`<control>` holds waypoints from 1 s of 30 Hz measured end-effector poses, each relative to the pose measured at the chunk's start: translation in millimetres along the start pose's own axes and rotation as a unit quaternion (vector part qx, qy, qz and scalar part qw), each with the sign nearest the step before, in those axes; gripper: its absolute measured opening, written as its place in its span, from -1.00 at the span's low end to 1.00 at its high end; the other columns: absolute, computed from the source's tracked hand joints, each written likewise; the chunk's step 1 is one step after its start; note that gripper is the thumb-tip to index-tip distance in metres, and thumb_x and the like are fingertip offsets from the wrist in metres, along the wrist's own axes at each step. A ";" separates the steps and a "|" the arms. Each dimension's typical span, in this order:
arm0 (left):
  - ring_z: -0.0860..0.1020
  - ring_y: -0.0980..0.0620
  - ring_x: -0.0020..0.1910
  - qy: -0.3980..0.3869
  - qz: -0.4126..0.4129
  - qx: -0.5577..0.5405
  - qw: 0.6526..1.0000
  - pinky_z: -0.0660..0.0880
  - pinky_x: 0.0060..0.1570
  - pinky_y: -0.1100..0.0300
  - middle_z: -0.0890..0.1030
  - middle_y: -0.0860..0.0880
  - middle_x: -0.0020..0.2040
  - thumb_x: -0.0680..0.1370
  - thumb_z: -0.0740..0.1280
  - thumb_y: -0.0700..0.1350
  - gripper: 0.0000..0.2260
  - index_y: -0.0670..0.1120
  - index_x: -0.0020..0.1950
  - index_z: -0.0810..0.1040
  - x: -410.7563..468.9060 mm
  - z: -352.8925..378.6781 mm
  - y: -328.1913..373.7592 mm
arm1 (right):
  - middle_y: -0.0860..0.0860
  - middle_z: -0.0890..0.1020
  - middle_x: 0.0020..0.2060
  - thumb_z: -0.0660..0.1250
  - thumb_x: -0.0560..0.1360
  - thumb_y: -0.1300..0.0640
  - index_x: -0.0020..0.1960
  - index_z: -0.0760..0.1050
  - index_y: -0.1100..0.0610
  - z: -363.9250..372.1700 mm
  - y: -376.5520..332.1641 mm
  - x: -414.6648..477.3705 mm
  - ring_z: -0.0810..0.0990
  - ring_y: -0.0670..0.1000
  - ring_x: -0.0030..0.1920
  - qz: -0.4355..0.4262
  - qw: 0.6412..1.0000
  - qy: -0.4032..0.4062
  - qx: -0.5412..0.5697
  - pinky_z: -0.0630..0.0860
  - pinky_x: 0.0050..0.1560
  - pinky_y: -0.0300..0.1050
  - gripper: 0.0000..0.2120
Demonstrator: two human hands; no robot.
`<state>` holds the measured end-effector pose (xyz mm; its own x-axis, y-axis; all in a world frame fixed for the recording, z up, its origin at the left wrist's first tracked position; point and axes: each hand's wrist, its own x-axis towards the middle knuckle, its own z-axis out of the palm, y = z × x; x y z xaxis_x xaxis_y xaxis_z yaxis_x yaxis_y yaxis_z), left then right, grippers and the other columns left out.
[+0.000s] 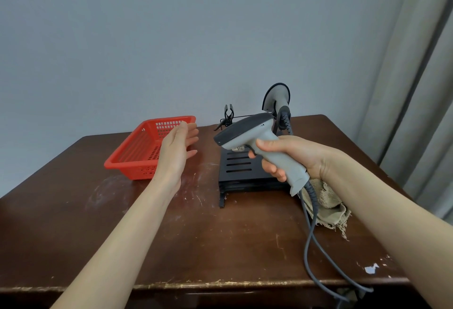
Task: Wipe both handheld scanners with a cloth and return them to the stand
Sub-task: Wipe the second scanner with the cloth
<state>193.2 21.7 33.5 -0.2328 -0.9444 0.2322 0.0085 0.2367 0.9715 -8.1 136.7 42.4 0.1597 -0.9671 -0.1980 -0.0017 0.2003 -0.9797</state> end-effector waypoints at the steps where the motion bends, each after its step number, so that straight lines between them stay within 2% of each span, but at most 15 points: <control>1: 0.55 0.08 0.14 0.001 0.000 0.000 1.000 0.52 0.08 0.16 0.58 -0.03 0.18 0.66 0.06 0.05 -0.67 -0.06 0.24 0.51 0.3 0.0 -0.2 | 0.04 0.45 -0.49 0.31 0.39 -0.12 0.01 0.49 0.17 0.0 -0.1 -0.4 0.38 -0.08 -0.57 -0.001 1.000 -0.001 0.000 0.41 -0.55 -0.26 -0.62; 8: 0.55 0.06 0.16 0.002 -0.001 0.010 1.000 0.51 0.14 0.09 0.58 -0.03 0.18 0.66 0.07 0.04 -0.66 -0.07 0.25 0.51 1.7 -1.9 -1.2 | 0.03 0.45 -0.50 0.32 0.44 -0.11 0.02 0.47 0.18 0.1 -1.1 -2.8 0.39 -0.09 -0.57 0.001 1.000 -0.008 0.004 0.40 -0.55 -0.27 -0.63; 12: 0.54 0.06 0.17 -0.011 -0.008 -0.006 1.000 0.51 0.15 0.08 0.58 -0.03 0.19 0.65 0.06 0.09 -0.64 -0.06 0.23 0.52 0.8 -3.2 -4.1 | 0.07 0.50 -0.49 0.29 0.39 -0.11 0.07 0.50 0.16 -0.3 0.3 -4.5 0.41 -0.08 -0.58 -0.007 1.000 -0.014 0.001 0.42 -0.53 -0.26 -0.61; 15: 0.42 0.01 0.36 -0.082 -0.065 -0.149 0.983 0.38 0.33 0.02 0.48 -0.08 0.36 0.60 0.01 0.24 -0.43 -0.14 0.40 0.38 0.8 -7.3 -8.5 | 0.08 0.49 -0.49 0.29 0.38 -0.14 0.08 0.54 0.11 0.0 0.6 -5.2 0.40 -0.08 -0.59 -0.015 1.000 -0.010 -0.004 0.41 -0.53 -0.26 -0.60; 17: 0.26 -0.04 0.47 -0.127 -0.113 -0.283 0.944 0.20 0.45 -0.01 0.31 -0.13 0.48 0.55 -0.05 0.34 -0.26 -0.21 0.50 0.19 0.4 -9.5 -8.5 | 0.08 0.47 -0.50 0.25 0.42 -0.13 0.09 0.56 0.10 0.0 0.5 -4.7 0.39 -0.08 -0.59 -0.026 1.000 -0.014 -0.004 0.41 -0.53 -0.26 -0.61; 19: 0.17 -0.07 0.51 -0.143 -0.150 -0.352 0.913 0.10 0.49 -0.02 0.21 -0.16 0.52 0.52 -0.07 0.38 -0.18 -0.24 0.52 0.10 -0.3 -10.0 -6.8 | 0.08 0.47 -0.50 0.25 0.42 -0.13 0.09 0.55 0.10 0.2 -0.1 -4.2 0.38 -0.08 -0.59 -0.030 0.999 -0.014 0.000 0.40 -0.54 -0.27 -0.61; 22: 0.14 -0.10 0.52 -0.154 -0.177 -0.382 0.894 0.06 0.50 -0.02 0.19 -0.19 0.52 0.49 -0.06 0.42 -0.14 -0.25 0.52 0.10 0.0 -8.7 -4.8 | 0.09 0.47 -0.51 0.27 0.41 -0.13 0.08 0.55 0.13 2.6 -1.3 -3.2 0.38 -0.07 -0.59 -0.037 0.999 -0.010 -0.014 0.40 -0.54 -0.25 -0.60; 30: 0.18 -0.13 0.50 -0.162 -0.185 -0.382 0.891 0.06 0.50 -0.03 0.19 -0.20 0.52 0.48 -0.04 0.43 -0.12 -0.26 0.52 0.10 4.4 -7.7 -8.8 | 0.09 0.48 -0.51 0.37 0.38 -0.15 0.01 0.52 0.18 9.7 -5.0 -1.7 0.38 -0.05 -0.58 -0.028 0.998 0.001 -0.059 0.40 -0.51 -0.22 -0.58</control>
<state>199.6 13.7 26.3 -0.6240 -0.7812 -0.0164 0.5036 -0.4182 0.7560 1.2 138.8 48.0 0.1614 -0.9764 -0.1432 -0.1098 0.1265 -0.9859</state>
